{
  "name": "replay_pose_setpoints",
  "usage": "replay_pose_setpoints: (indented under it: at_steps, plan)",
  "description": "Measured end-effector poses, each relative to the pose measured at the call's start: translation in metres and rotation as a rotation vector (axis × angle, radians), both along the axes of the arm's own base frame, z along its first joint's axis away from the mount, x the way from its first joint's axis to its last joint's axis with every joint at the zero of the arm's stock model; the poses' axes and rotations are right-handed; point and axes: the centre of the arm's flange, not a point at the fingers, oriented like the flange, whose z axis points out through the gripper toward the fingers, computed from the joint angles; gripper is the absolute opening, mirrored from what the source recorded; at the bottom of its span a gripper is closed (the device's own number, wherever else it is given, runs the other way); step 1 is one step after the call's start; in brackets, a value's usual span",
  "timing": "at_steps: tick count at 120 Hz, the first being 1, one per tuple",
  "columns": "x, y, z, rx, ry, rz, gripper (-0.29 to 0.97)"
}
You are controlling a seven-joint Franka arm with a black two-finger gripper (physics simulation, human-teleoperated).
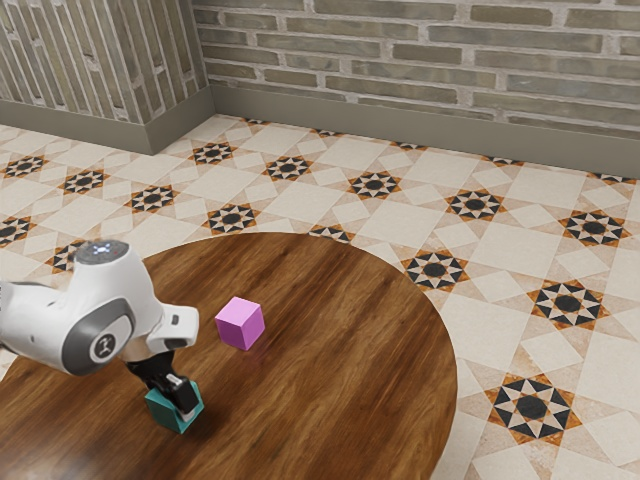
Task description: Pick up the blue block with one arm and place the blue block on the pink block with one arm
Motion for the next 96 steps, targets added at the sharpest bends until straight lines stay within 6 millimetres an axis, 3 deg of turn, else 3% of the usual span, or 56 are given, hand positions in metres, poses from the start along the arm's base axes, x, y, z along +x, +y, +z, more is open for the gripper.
replay_pose_setpoints:
  at_steps: [76,96]
  plan:
    - [0.0013,0.0013,-0.0042,-0.024,0.006,0.063,0.68]
    - [0.0015,0.0014,-0.0044,-0.027,0.006,0.072,0.54]
